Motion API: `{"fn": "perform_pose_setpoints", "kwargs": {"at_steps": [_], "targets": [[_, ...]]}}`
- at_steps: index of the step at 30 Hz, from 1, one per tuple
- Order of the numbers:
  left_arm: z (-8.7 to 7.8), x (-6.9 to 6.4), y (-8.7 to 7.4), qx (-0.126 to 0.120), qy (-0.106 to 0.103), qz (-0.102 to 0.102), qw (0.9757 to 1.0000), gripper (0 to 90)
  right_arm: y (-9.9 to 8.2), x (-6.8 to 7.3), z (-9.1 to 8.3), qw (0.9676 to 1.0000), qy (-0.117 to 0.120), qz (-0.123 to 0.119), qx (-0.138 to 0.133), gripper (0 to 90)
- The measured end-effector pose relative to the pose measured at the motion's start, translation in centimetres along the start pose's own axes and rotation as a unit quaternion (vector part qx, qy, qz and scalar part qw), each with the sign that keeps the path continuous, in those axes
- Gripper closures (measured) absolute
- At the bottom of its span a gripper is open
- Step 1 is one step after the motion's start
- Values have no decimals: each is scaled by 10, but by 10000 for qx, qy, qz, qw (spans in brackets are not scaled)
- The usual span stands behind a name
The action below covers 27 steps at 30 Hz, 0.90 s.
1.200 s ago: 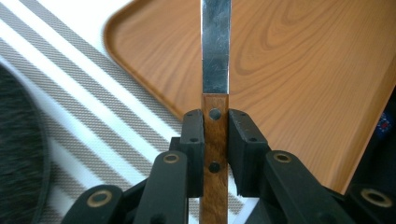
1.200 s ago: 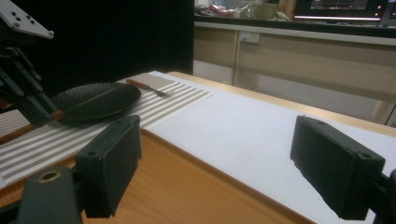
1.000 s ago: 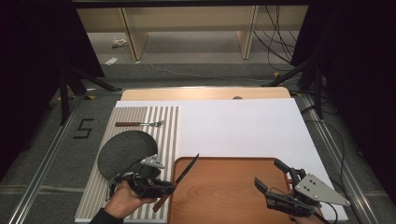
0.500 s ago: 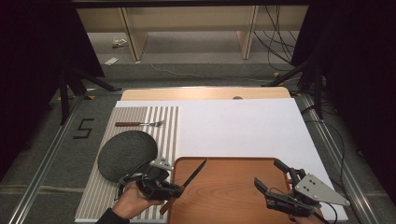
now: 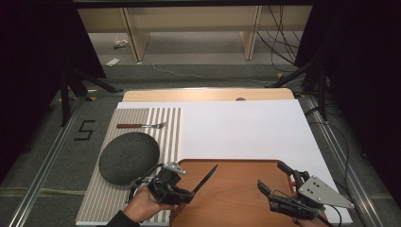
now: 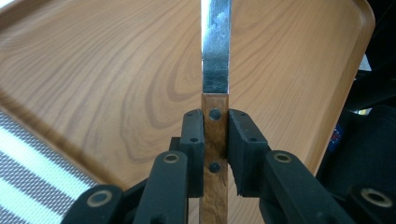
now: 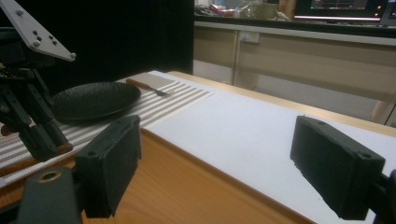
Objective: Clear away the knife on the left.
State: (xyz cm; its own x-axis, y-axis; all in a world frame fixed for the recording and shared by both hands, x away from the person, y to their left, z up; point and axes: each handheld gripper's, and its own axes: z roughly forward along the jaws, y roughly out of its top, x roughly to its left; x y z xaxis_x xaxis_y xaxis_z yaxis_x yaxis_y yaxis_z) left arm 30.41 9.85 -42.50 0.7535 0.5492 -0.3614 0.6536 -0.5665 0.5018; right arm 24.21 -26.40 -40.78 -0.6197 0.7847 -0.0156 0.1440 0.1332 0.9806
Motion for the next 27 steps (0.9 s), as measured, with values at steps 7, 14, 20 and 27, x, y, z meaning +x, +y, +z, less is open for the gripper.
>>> {"fn": "perform_pose_setpoints", "kwargs": {"at_steps": [7,14,20,27], "targets": [[9,-3,2,218,-44,93,9997,768,0,0,0,10000,-1,-4,0,174],[19,-3,5,401,-28,34,9992,768,0,0,0,10000,-6,-6,5,173],[27,-4,7,645,29,107,9979,767,0,0,0,10000,-8,-4,-1,173],[37,-7,12,963,64,112,9953,768,0,0,0,10000,-4,-8,0,173]]}}
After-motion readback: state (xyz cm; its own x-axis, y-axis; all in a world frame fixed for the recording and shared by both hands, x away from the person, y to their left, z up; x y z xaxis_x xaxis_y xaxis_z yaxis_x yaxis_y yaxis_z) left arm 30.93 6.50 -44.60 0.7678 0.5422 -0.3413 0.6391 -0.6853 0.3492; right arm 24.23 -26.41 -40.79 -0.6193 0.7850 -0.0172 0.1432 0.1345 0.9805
